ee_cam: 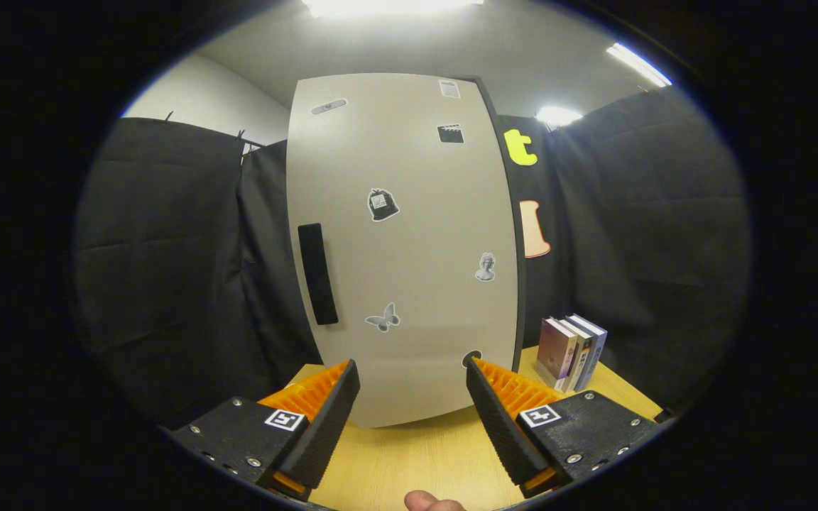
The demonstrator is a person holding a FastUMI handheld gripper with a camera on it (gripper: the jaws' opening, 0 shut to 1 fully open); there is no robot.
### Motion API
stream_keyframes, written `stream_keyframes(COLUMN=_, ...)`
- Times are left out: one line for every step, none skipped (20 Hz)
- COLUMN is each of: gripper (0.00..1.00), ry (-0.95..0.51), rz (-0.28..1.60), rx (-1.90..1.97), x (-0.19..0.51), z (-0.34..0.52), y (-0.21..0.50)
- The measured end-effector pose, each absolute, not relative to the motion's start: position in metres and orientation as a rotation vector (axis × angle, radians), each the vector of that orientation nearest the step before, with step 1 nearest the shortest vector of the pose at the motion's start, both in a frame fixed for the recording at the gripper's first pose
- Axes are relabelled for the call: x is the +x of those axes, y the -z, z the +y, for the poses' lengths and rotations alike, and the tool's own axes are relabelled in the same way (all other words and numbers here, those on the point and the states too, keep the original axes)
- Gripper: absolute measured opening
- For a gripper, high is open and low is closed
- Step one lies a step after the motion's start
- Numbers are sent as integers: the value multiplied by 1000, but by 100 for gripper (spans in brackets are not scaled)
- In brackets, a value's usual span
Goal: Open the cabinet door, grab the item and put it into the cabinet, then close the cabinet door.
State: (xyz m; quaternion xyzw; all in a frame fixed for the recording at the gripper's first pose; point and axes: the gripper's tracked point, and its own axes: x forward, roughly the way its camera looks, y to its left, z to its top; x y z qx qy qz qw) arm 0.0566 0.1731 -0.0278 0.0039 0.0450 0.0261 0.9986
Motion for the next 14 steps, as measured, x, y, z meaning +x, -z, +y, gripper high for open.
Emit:
stream_keyframes(gripper=94, ry=-52, rz=90, rx=5, x=57, z=172, y=29)
stream_keyframes(gripper=94, ry=-53, rz=91, rx=5, x=57, z=172, y=29)
stream_keyframes(gripper=94, ry=-55, rz=92, rx=7, x=58, z=173, y=30)
stream_keyframes(gripper=94, ry=-53, rz=93, rx=6, x=58, z=171, y=30)
stream_keyframes(gripper=94, ry=-54, rz=95, rx=8, x=58, z=171, y=29)
stream_keyframes(gripper=94, ry=-53, rz=94, rx=10, x=58, z=171, y=29)
stream_keyframes(gripper=94, ry=-55, rz=92, rx=11, x=58, z=171, y=29)
stream_keyframes(gripper=94, ry=-54, rz=92, rx=7, x=58, z=171, y=28)
stream_keyframes(gripper=94, ry=-53, rz=93, rx=3, x=57, z=171, y=29)
stream_keyframes(gripper=94, ry=-53, rz=93, rx=1, x=58, z=171, y=29)
stream_keyframes(gripper=94, ry=-55, rz=95, rx=1, x=58, z=173, y=30)
stream_keyframes(gripper=94, ry=-55, rz=96, rx=0, x=58, z=172, y=31)
stream_keyframes(gripper=94, ry=-55, rz=96, rx=0, x=58, z=172, y=31)
stream_keyframes(gripper=94, ry=-56, rz=95, rx=1, x=62, z=170, y=32)
